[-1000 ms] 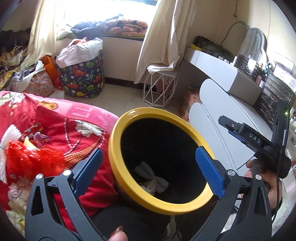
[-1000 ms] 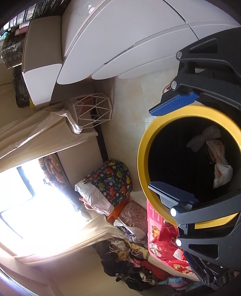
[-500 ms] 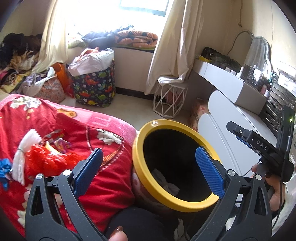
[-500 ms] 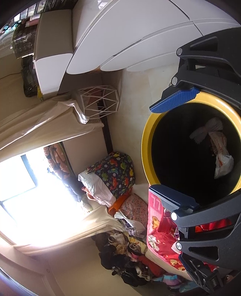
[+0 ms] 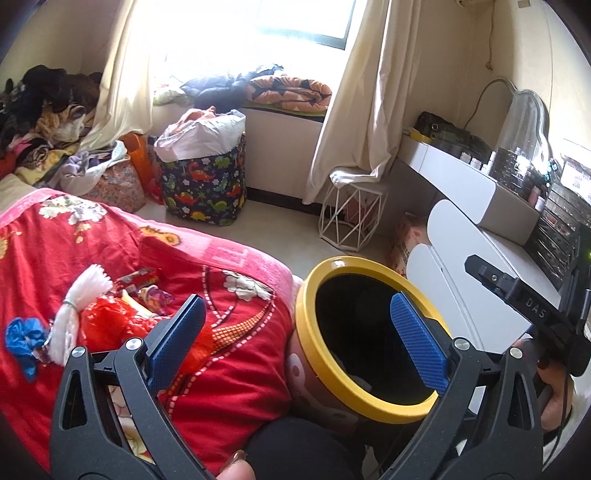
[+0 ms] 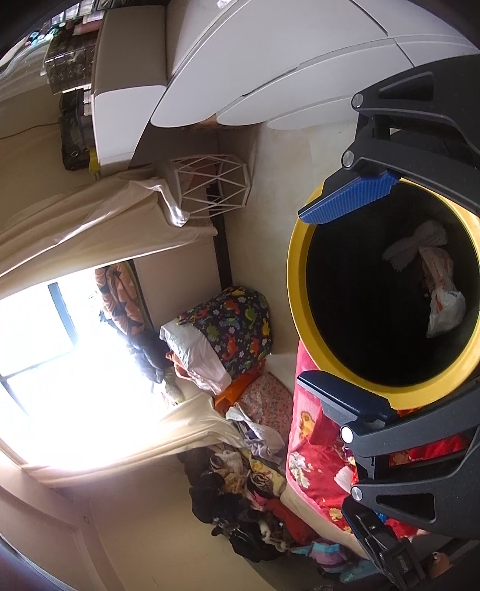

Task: Collect trash
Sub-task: 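Withdraw both open tools from the bin back toward the bed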

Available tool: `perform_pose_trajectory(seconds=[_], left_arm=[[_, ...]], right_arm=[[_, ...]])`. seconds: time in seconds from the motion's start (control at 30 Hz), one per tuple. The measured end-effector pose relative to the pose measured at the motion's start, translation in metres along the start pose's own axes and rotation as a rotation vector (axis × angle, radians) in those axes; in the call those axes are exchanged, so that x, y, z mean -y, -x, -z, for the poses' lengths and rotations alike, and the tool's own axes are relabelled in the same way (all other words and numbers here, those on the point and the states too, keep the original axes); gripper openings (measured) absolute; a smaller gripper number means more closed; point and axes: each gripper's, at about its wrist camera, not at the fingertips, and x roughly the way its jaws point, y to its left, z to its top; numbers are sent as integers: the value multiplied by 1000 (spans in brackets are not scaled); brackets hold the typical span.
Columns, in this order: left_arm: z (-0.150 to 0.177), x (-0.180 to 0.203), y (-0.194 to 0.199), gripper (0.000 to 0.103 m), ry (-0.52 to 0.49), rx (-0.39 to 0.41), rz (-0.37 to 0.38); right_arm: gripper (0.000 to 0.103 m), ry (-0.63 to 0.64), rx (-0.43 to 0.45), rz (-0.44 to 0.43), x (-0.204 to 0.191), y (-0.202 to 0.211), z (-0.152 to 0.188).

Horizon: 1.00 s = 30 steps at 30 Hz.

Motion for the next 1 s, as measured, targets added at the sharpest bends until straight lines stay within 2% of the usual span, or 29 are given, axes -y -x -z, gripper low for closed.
perform_pose_trajectory(seconds=[0.43,0.73,1.0], left_arm=[[0,-30,11,92,26,25,-32],[2,-53,14,92,55,38,-55],[2,-80,16,92,108,43,-81]], right_arm=[[81,75,-4,-61,-39,3,8],[84,180,3,-92,-79,1,16],[85,253,-27,-125,-107,-8,25]])
